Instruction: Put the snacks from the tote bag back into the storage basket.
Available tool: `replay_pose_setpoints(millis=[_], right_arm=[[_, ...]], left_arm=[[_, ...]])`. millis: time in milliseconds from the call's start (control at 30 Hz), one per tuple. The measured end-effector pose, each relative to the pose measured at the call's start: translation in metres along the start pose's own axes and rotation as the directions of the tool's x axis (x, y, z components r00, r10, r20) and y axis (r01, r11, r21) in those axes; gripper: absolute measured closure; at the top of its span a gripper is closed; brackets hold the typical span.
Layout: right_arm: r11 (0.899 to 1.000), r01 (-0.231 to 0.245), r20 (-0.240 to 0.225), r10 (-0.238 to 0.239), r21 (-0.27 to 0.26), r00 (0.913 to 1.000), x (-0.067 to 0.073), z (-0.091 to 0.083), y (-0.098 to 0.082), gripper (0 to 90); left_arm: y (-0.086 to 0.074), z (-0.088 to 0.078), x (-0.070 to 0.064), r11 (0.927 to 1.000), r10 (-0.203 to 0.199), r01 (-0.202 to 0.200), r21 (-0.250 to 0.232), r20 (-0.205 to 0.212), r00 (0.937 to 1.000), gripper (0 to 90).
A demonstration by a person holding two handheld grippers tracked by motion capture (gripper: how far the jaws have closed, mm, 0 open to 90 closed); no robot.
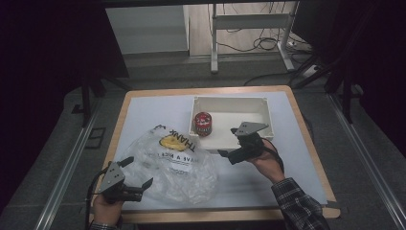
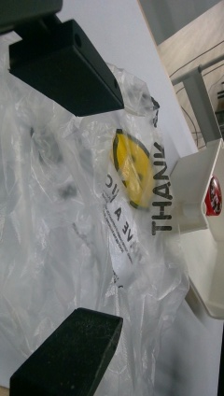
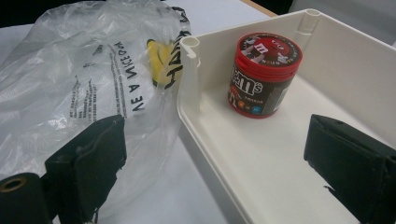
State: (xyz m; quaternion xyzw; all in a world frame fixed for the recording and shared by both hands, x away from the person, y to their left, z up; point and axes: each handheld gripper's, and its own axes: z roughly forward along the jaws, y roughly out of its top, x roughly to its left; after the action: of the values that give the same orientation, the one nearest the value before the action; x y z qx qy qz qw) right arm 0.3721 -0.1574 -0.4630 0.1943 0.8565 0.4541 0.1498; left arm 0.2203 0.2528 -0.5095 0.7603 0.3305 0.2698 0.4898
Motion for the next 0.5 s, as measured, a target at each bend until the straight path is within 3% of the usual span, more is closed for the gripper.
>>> replay_pose_setpoints(millis=[500], right_arm=[[1.0,-0.002,0.007,0.002,-0.011,1.0,0.0059,-0.0076,-0.0075,5.8]], left_arm=[[0.0,-0.0002,-0.0001,1.0,0.001,-0.001,0.001,-0.002,1.0,1.0]])
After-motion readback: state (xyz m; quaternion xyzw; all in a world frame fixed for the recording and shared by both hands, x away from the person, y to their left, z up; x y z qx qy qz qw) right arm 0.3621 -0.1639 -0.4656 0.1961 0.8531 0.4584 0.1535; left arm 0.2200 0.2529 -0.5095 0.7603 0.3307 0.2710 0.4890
